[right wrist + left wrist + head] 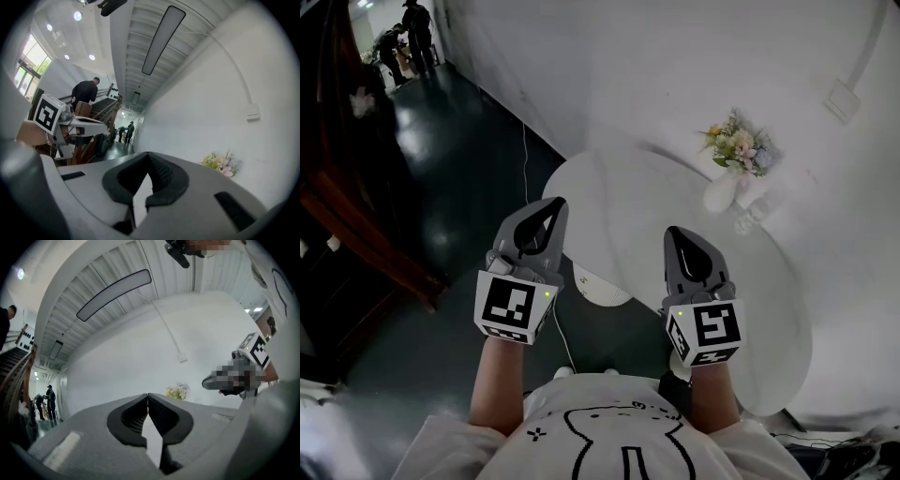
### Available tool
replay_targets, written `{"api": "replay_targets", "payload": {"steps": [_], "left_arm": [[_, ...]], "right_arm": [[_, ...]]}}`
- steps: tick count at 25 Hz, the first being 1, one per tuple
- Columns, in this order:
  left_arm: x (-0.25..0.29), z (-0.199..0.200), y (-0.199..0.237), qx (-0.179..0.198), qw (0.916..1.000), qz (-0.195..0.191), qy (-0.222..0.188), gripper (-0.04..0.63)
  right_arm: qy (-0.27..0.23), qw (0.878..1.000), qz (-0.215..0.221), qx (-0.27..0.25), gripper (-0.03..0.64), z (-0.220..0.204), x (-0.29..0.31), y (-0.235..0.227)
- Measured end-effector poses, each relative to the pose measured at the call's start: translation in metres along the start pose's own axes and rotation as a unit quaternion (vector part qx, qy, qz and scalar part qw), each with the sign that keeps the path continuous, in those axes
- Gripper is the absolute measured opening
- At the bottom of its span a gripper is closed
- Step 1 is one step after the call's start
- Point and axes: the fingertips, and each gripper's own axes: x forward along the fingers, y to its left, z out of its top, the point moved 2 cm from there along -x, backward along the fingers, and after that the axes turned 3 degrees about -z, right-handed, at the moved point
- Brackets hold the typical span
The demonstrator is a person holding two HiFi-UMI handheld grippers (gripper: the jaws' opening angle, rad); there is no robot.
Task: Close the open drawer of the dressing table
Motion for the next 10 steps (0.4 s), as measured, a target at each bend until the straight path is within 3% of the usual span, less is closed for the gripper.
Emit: {"api": "replay_targets", "payload": {"steps": [10], "left_arm": [[0.0029,0.0046,0.0004,0.003,1.0000,-0.006,-0.007,0.018]], "right_arm": [[-0.006,1.000,-0.007,-0.005,-0.005,0.0053,0.0018,-0.0033]]}}
